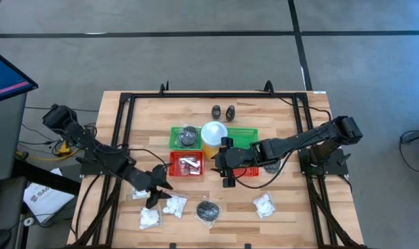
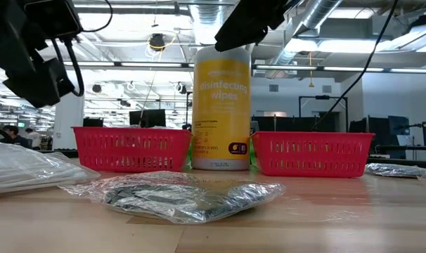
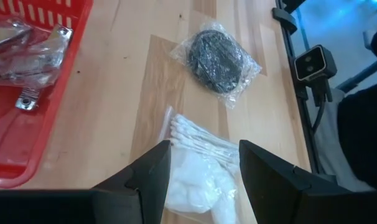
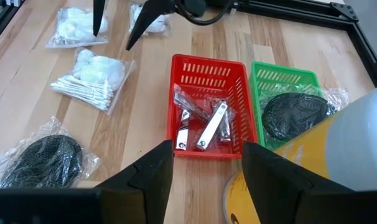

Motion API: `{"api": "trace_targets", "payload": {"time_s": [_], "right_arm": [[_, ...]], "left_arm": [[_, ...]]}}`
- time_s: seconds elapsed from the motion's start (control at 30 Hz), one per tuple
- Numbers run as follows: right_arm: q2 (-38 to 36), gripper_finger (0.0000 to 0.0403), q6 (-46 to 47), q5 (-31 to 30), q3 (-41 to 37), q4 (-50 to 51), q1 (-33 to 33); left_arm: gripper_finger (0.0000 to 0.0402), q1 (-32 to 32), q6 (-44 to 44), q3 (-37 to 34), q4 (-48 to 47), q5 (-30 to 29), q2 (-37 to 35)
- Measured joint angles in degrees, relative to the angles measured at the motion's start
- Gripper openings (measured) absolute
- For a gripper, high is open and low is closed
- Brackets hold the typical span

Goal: Pick & Place Travel size toiletries
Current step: Put the vanity pack into the right green basket

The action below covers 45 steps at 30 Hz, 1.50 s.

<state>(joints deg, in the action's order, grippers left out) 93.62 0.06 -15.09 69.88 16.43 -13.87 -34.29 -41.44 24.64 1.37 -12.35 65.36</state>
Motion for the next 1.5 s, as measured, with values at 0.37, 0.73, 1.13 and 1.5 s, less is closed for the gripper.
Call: {"api": "trace_targets", "payload": {"time_s": [0.37, 0.73, 1.13, 1.5], "right_arm": [[0.0, 0.0176, 0.02, 0.0, -0.02, -0.24, 0.0], [0.0, 0.0174, 0.0, 0.0, -0.01, -0.31, 0.0], [0.0, 0.0171, 0.0, 0.0, -0.01, -0.22, 0.0], [0.0, 0.0169, -0.02, 0.0, -0.01, -0.21, 0.02]], "left_arm": [[0.0181, -1.72, -2.4, -0.04, -0.14, -3.71, 6.56], [0.0181, -1.68, -4.13, -0.04, -0.07, -3.83, 13.4], [0.0133, -1.65, -4.49, -0.04, 0.0, -4.06, 13.9], [0.0012, -1.63, -4.49, -0.04, -0.45, -3.78, 13.9]]}}
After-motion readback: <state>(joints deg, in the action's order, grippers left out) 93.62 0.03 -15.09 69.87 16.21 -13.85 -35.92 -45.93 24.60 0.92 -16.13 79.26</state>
